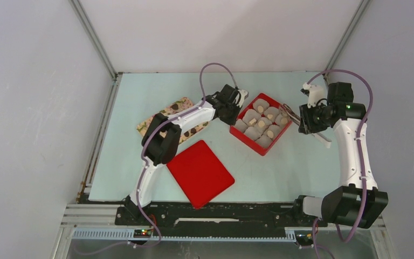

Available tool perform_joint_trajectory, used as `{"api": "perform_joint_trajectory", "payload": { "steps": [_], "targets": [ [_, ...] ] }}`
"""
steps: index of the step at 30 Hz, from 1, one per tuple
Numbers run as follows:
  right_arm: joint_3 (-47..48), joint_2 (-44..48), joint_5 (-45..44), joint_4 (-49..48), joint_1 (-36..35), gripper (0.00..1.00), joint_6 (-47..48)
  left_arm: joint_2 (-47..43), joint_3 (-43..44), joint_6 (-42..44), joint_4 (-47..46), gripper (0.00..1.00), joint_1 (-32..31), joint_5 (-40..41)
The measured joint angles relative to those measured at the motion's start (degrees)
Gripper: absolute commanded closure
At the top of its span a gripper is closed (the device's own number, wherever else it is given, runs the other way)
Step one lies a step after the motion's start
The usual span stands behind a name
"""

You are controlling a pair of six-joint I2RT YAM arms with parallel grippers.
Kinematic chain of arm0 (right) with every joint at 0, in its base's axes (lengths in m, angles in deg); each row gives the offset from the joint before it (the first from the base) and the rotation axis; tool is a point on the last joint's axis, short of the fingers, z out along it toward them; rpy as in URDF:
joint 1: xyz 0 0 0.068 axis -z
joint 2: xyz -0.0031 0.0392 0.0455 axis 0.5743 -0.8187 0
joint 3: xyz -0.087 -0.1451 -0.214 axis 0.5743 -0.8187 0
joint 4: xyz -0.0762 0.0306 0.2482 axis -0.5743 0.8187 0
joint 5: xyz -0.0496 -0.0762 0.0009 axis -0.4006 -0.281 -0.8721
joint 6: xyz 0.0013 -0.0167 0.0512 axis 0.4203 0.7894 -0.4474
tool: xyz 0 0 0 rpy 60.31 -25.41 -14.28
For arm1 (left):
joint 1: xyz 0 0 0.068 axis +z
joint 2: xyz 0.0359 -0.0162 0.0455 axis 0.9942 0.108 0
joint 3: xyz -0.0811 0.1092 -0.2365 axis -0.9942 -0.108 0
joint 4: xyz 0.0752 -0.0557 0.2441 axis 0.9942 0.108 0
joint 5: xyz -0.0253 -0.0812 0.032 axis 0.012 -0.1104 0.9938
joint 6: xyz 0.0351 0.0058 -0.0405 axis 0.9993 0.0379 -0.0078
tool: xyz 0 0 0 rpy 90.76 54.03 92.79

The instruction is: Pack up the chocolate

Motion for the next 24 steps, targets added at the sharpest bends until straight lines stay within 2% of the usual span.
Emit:
{"api": "perform_joint_trajectory", "payload": {
  "steps": [8, 15, 21, 24],
  "targets": [
    [-0.44, 0.02, 0.50, -0.20, 0.17, 0.65, 0.00, 0.00, 1.01, 13.90, 1.62, 0.99, -0.07, 3.58],
    [-1.70, 0.46, 1.16, -0.20, 0.24, 0.65, 0.00, 3.15, 7.41, 28.87, 1.99, 1.00, 0.90, 7.82],
    [-2.54, 1.81, 1.46, -0.11, 0.24, 0.65, 0.00, 3.96, 8.09, 40.87, -1.75, 0.98, 1.33, 8.85],
    [-2.60, 2.14, 1.46, 0.00, 0.24, 0.65, 0.00, 4.57, 8.87, 45.83, -3.43, 0.88, 1.46, 8.57]
  ]
}}
